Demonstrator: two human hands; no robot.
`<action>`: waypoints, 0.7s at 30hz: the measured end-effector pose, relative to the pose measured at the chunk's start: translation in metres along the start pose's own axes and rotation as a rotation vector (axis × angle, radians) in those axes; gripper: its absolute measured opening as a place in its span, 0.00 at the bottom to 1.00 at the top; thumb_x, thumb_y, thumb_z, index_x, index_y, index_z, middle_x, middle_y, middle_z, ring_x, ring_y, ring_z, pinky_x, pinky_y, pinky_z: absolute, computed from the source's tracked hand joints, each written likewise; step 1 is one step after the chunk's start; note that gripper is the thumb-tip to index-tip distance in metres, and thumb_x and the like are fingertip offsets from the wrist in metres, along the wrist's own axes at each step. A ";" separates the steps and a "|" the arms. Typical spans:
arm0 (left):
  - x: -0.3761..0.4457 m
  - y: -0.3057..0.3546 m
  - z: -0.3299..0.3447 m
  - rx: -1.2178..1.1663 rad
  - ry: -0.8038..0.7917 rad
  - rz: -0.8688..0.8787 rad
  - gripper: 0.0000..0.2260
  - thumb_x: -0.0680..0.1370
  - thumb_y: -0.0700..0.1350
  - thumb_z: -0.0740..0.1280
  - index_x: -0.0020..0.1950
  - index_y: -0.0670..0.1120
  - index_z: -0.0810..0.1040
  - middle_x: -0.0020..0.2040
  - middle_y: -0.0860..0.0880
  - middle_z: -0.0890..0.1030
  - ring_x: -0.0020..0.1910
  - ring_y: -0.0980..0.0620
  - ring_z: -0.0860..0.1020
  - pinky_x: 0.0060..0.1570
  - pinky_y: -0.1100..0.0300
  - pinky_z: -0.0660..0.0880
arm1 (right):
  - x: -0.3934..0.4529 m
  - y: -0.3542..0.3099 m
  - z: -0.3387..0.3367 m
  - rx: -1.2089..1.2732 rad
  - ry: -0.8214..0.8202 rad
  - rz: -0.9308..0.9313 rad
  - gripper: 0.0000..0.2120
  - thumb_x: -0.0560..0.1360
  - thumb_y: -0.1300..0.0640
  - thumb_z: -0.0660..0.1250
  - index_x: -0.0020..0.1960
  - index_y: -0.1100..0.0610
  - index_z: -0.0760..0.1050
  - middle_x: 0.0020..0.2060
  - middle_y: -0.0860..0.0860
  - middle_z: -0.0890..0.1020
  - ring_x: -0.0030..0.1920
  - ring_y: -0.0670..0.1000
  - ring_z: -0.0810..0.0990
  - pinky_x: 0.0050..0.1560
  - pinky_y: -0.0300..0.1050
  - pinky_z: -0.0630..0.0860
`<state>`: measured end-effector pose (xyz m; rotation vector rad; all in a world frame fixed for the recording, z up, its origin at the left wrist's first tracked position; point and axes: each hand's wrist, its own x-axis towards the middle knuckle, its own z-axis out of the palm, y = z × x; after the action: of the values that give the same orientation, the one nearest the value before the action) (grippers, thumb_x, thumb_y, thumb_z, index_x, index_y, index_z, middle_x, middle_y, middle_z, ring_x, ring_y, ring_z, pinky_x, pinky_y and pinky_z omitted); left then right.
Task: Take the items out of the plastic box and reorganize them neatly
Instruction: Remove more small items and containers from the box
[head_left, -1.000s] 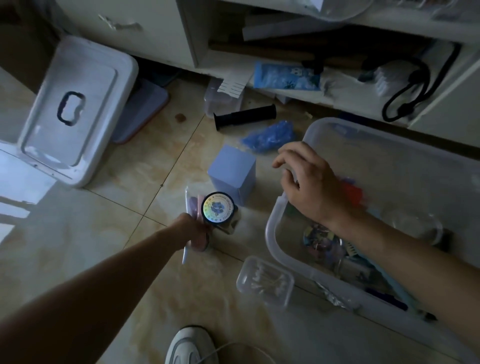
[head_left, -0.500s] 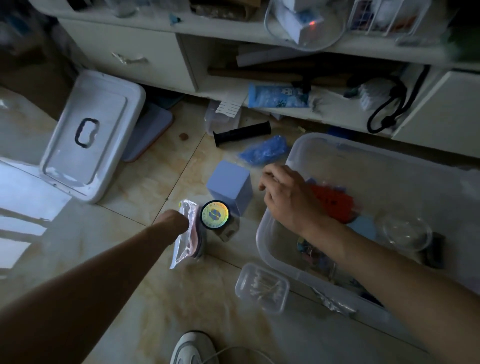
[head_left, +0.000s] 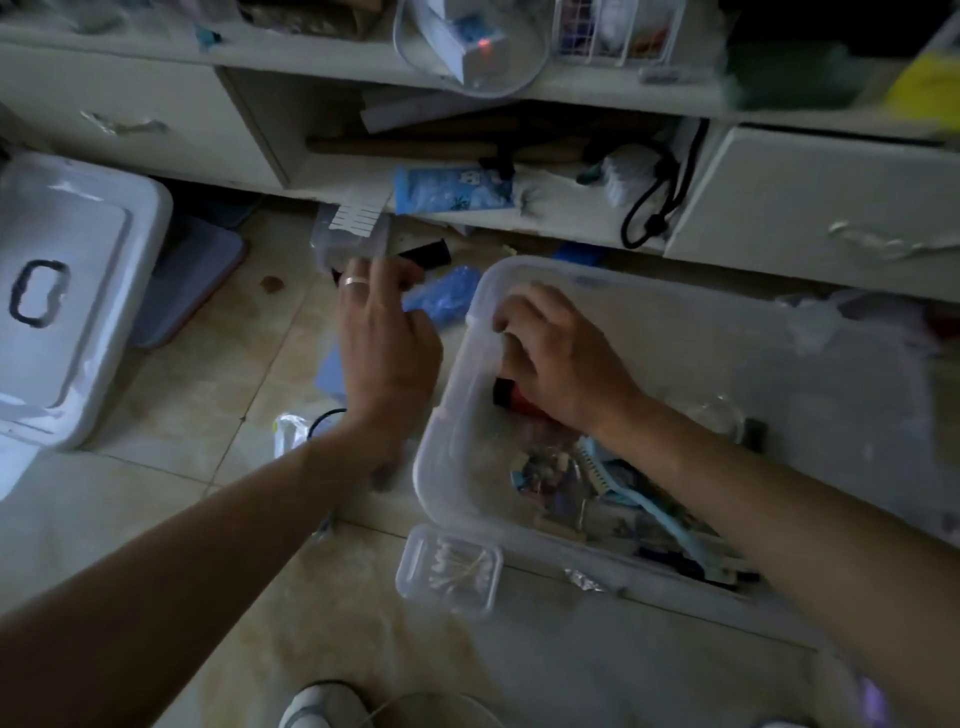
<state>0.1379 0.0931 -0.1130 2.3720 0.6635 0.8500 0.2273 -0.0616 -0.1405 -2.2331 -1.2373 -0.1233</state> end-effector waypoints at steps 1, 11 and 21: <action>-0.007 0.017 0.007 -0.023 -0.073 0.111 0.15 0.69 0.31 0.60 0.52 0.43 0.74 0.52 0.46 0.74 0.49 0.50 0.72 0.44 0.58 0.70 | -0.010 0.018 -0.009 -0.032 0.044 0.077 0.04 0.76 0.61 0.63 0.49 0.59 0.75 0.51 0.54 0.76 0.51 0.54 0.75 0.44 0.46 0.74; -0.084 0.030 0.111 0.443 -1.407 0.055 0.27 0.75 0.46 0.71 0.72 0.45 0.67 0.70 0.43 0.69 0.67 0.43 0.70 0.65 0.52 0.68 | -0.158 0.152 -0.004 -0.264 -0.887 0.492 0.43 0.70 0.42 0.75 0.78 0.51 0.60 0.80 0.51 0.37 0.75 0.62 0.61 0.68 0.57 0.71; -0.096 0.030 0.144 0.421 -1.281 0.103 0.13 0.74 0.52 0.63 0.58 0.56 0.78 0.53 0.51 0.80 0.54 0.48 0.79 0.54 0.51 0.78 | -0.165 0.150 0.008 -0.270 -0.875 0.323 0.19 0.73 0.50 0.70 0.62 0.54 0.77 0.63 0.48 0.70 0.49 0.53 0.77 0.46 0.52 0.80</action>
<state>0.1784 -0.0309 -0.2301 2.6606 0.1540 -0.8829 0.2525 -0.2418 -0.2698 -2.8025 -1.2757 0.9543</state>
